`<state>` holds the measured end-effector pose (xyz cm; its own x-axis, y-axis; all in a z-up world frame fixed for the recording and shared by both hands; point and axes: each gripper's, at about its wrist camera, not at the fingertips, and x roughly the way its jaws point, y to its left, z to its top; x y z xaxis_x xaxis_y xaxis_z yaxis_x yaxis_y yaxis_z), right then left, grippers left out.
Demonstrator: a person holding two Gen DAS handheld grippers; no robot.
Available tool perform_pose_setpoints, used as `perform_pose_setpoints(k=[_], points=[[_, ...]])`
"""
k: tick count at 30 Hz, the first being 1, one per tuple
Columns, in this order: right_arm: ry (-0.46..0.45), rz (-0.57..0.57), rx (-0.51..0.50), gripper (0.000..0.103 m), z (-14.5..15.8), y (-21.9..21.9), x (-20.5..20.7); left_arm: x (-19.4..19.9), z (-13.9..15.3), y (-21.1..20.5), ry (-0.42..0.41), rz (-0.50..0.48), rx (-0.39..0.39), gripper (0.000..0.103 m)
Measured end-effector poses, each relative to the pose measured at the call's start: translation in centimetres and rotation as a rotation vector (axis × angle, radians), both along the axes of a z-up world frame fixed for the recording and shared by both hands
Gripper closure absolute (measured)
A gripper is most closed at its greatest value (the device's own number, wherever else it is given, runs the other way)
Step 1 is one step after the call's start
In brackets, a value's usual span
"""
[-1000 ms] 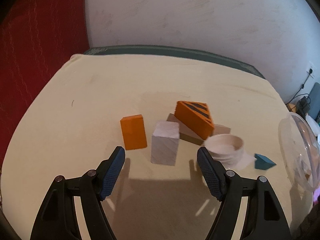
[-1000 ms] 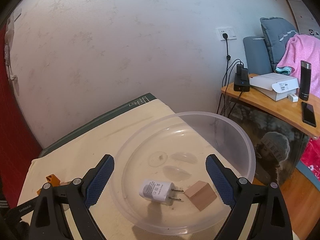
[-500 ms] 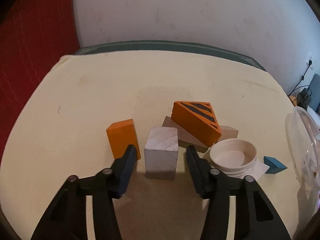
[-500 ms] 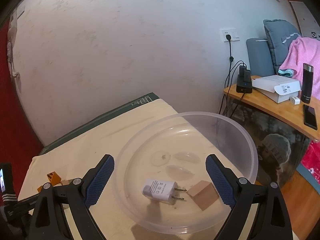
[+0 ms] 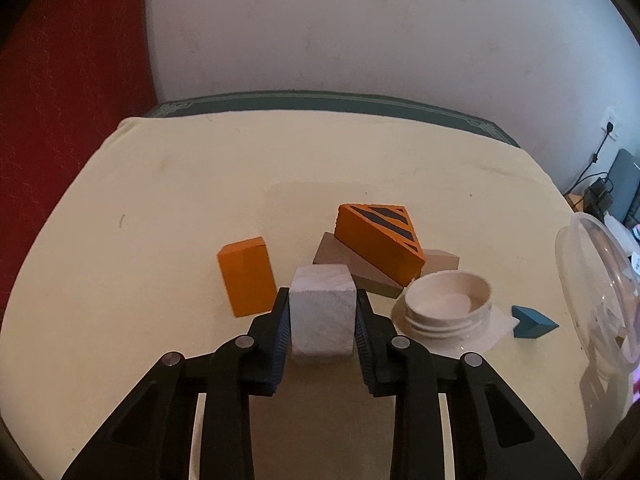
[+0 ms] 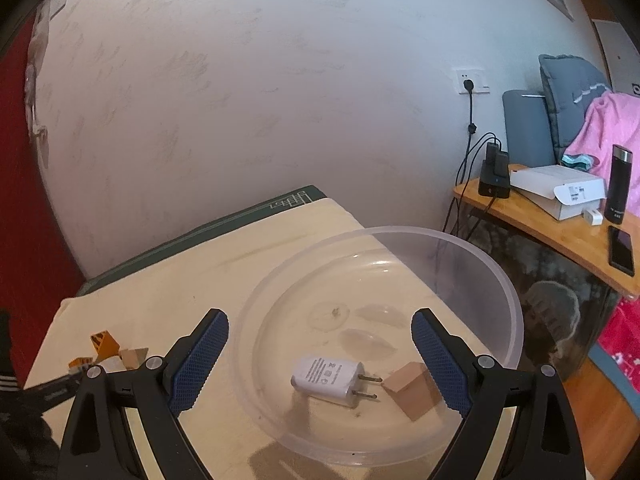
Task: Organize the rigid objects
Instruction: 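Grasp the white wooden block with the left gripper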
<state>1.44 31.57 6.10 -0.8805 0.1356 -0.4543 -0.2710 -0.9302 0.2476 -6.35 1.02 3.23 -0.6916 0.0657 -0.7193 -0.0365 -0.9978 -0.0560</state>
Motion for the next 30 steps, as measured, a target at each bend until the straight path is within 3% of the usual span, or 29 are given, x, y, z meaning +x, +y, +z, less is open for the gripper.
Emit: perform_pose_setpoints(k=[15,30], points=[[-0.032,0.067,0.086,0.008,0.1,-2.5,-0.5,3.7,0.9,-2.3,0.018,-0.002,0.057,0.073],[-0.141,0.397,0.042,0.008,0.8,-9.7,-3.6,4.7,1.9,-3.6,0.077,0.029,0.057,0.073]])
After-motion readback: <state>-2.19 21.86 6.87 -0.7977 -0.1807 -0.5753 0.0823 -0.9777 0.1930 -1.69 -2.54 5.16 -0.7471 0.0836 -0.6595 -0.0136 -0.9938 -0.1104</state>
